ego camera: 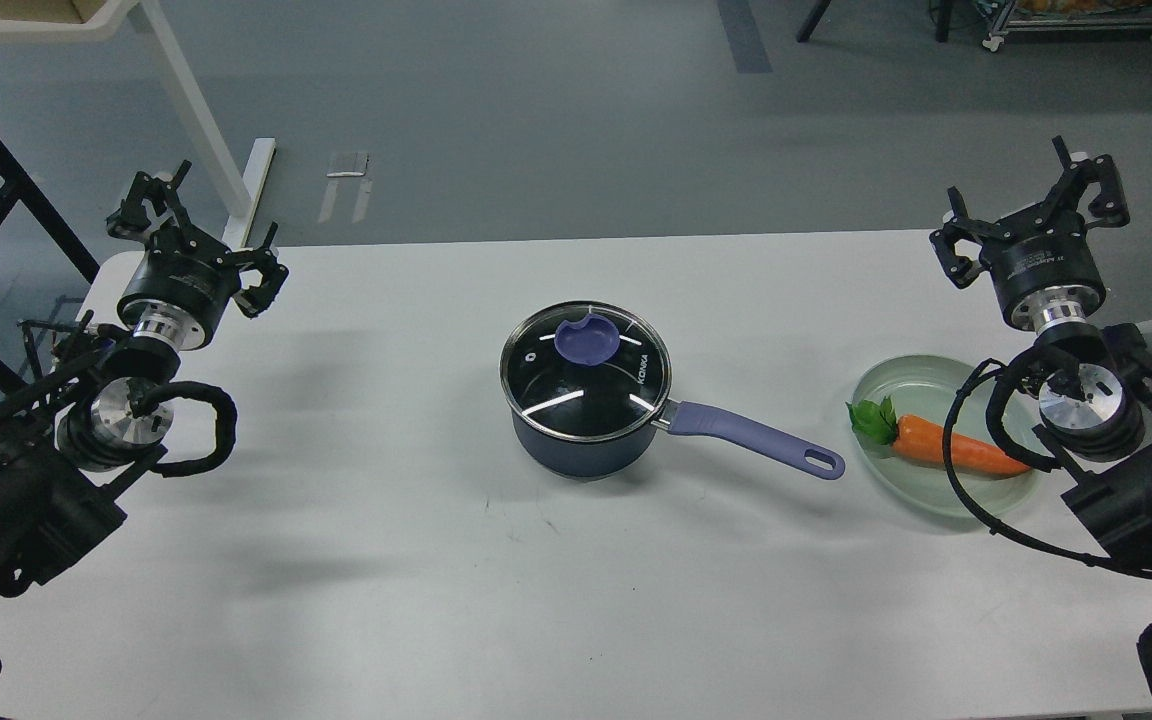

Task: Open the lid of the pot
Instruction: 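Reach the right gripper toward the purple saucepan handle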

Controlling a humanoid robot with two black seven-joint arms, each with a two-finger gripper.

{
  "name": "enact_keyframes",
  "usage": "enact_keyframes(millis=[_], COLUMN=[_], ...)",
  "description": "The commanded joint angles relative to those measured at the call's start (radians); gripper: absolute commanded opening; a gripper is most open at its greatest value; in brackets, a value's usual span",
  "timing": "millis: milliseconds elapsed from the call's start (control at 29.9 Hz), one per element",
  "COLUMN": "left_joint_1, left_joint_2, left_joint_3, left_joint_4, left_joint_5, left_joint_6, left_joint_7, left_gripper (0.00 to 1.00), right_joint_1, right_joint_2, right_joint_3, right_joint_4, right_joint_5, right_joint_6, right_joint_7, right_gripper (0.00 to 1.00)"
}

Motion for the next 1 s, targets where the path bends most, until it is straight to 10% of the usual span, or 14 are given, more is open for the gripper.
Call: enact_keyframes(millis=[0,635,970], left_joint_1=[0.003,0.005,-0.001], left_joint_2=[0.002,0.076,0.111], left_joint_3=[-0.006,0.071,0.073], left_joint_4=[-0.001,0.002,0.001], left_joint_5=[0.009,0.023,0.114], left_joint_6=[0.005,-0.001,0.012], left_joint_7=[-0.036,-0.04,-0.011], left_gripper=[1.0,1.0,1.0], right_joint_1=[-0.002,0.099,0.375], right_joint_2=[0.001,-0.139,-0.24], right_joint_3=[-0.003,-0.201,-0.44], right_joint_4=[-0.001,0.147,0.347], right_joint_5=[-0.001,-0.072,-0.67], right_joint_6=[0.002,0.038,-0.055], right_joint_7=[0.001,-0.014,-0.017], right_gripper=[1.0,1.0,1.0])
